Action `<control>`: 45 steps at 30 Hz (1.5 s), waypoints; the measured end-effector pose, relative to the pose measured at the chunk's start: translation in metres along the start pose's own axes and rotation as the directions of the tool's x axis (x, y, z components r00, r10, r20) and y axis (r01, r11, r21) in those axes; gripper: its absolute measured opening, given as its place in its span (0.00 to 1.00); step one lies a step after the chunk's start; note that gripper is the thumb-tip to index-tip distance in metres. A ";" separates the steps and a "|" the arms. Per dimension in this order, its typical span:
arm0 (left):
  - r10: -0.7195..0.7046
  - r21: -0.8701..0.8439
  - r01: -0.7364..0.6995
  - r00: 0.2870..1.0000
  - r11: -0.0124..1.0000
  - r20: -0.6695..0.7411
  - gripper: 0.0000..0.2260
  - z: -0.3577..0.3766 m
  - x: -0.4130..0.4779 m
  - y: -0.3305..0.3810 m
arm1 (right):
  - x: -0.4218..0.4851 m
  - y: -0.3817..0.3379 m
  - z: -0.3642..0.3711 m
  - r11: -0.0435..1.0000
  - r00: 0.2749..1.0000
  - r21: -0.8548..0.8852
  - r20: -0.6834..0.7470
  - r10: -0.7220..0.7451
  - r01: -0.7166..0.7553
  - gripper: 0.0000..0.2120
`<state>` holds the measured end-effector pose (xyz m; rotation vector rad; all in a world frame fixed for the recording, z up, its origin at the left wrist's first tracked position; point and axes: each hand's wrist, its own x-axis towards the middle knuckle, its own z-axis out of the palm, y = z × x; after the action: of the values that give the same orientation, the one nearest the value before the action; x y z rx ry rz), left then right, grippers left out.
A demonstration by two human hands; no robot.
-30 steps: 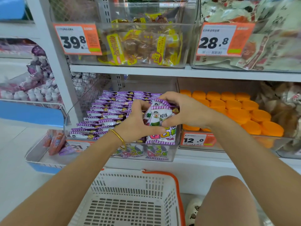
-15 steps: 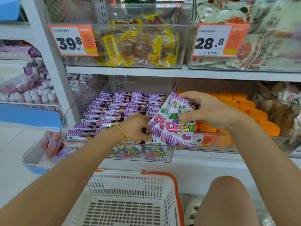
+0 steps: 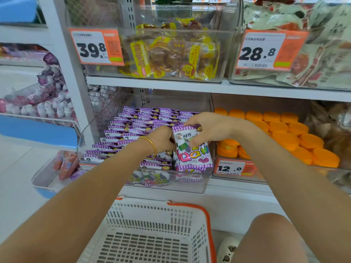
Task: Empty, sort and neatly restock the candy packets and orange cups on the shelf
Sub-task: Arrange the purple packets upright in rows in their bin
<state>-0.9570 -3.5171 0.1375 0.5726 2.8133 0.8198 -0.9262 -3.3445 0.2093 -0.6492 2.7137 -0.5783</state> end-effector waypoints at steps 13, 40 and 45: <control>0.124 0.015 -0.123 0.989 0.992 -0.078 0.04 0.002 0.006 -0.007 | -0.025 0.005 0.060 0.952 0.937 -0.298 -0.308 -0.167 0.072 0.33; 0.210 0.108 -0.203 0.976 0.973 -0.063 0.07 0.012 -0.010 -0.007 | -0.013 -0.014 0.077 0.827 0.994 -0.562 0.093 0.049 0.012 0.26; 0.226 0.113 -0.216 0.971 0.970 -0.079 0.09 0.011 -0.018 -0.008 | -0.015 -0.023 0.060 0.769 0.993 -0.639 0.078 0.083 -0.014 0.21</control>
<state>-0.9405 -3.5255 0.1242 0.9015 2.9254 0.7573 -0.8834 -3.3748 0.1695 -0.7242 2.7899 0.4283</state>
